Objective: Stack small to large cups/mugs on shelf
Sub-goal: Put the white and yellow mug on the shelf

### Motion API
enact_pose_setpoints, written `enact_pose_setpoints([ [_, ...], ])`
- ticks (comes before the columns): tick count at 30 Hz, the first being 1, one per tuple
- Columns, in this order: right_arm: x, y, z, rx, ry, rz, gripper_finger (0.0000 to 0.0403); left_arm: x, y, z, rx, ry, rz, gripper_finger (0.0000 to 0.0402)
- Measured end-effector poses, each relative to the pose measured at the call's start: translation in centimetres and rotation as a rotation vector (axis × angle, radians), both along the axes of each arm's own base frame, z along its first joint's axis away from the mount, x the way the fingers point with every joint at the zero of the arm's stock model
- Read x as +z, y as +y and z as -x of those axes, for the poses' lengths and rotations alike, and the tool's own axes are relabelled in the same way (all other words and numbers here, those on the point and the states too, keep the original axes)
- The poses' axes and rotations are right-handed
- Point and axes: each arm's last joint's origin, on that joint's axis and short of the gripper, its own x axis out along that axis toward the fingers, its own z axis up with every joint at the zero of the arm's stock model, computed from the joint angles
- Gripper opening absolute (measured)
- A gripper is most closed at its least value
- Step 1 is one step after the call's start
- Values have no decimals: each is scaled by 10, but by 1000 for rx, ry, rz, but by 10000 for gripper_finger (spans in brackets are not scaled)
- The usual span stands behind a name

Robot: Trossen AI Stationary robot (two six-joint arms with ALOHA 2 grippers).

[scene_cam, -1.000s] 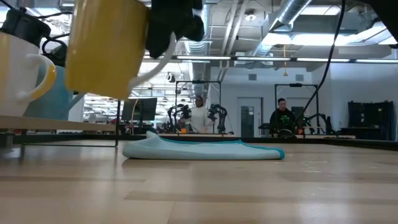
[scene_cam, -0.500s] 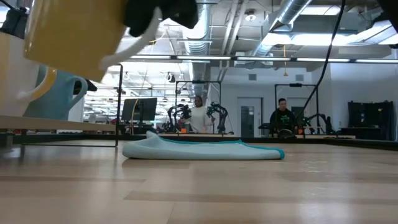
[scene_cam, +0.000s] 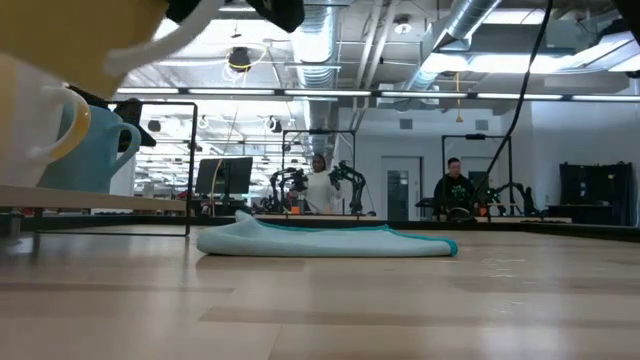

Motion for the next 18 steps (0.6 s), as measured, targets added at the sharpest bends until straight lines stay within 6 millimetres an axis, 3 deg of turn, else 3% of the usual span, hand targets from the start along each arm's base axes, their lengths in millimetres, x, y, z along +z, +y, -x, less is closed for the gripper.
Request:
enact_pose_setpoints([
  [3, -2, 8, 0, 15, -13, -7, 67, 0, 0, 0, 0, 1, 0, 217],
  [10, -35, 21, -15, 52, -5, -59, 66, 0, 0, 0, -1, 2, -4, 217],
  [18, -34, 17, -23, 68, -38, -112, 66, -1, 0, -1, -4, 8, 8, 217],
])
